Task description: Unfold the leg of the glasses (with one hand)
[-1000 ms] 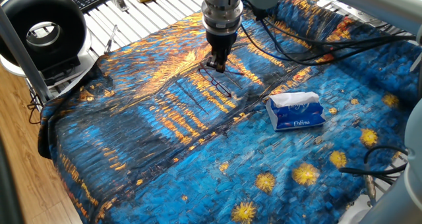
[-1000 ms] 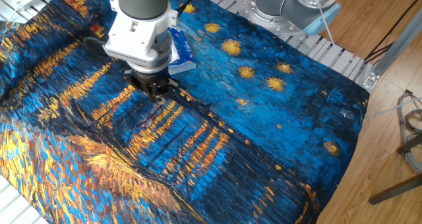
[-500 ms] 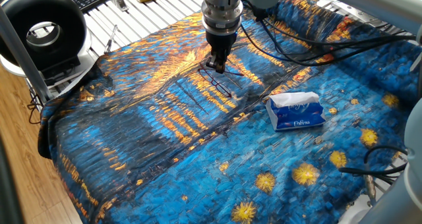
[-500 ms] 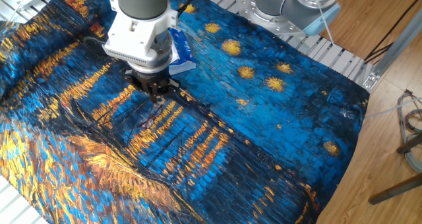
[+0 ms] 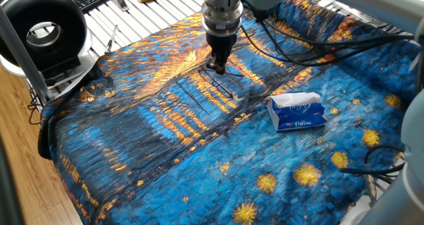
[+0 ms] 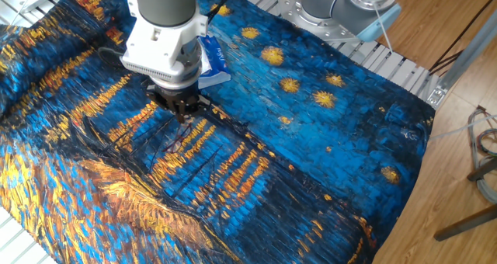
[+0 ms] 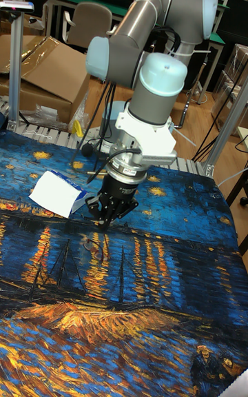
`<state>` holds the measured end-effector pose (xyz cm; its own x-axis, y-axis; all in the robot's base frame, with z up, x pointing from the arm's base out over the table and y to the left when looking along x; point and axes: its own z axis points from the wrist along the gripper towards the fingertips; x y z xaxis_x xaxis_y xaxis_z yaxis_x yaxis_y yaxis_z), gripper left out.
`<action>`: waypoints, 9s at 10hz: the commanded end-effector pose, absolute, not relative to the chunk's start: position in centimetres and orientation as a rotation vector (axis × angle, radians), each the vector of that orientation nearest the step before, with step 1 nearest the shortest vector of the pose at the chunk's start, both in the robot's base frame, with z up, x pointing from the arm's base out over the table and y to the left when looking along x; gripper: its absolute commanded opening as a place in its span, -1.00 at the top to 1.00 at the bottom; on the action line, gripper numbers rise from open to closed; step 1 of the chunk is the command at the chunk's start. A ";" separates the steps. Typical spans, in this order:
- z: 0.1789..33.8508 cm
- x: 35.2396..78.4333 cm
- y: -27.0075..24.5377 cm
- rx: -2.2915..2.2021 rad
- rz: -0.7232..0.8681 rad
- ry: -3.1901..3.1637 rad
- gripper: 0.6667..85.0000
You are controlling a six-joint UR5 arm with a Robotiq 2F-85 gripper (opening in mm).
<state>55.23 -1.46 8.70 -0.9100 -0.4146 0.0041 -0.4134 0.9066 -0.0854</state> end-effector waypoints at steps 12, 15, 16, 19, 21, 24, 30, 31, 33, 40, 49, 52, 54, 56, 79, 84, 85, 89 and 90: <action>5.6 57.4 -1.3 -0.669 -0.154 3.061 0.99; 5.4 57.5 -0.9 -0.677 -0.131 3.057 0.93; 5.3 57.5 -0.9 -0.682 -0.128 3.056 0.91; 5.1 57.7 -0.5 -0.688 -0.108 3.050 0.87; 5.1 57.7 -0.3 -0.692 -0.096 3.048 0.83; 5.1 57.6 -0.3 -0.723 -0.093 3.046 0.68; 5.5 57.4 -0.6 -0.744 -0.129 3.050 0.51; 5.6 57.4 -0.6 -0.740 -0.136 3.052 0.52; 6.0 57.4 -0.7 -0.729 -0.157 3.056 0.53; 6.1 56.3 1.0 -0.590 -0.220 3.079 0.99; 3.7 55.4 0.1 -0.666 -0.390 3.026 0.99; 3.3 55.6 -0.1 -0.682 -0.432 3.004 0.99; 3.3 55.6 -0.1 -0.686 -0.437 3.003 0.99; 3.3 55.6 -0.2 -0.696 -0.442 2.999 0.99; 2.4 52.5 -0.5 -0.553 -0.233 3.103 0.99; 1.7 49.3 -1.3 -0.489 -0.147 3.169 0.99; 1.4 48.5 -0.8 -0.459 -0.105 3.191 0.99; 1.2 46.9 -0.8 -0.428 -0.057 3.215 0.99; 1.1 46.6 -0.7 -0.427 -0.027 3.216 0.99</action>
<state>47.55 -1.01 1.21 -0.9553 -0.2776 0.1015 -0.2832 0.9580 -0.0449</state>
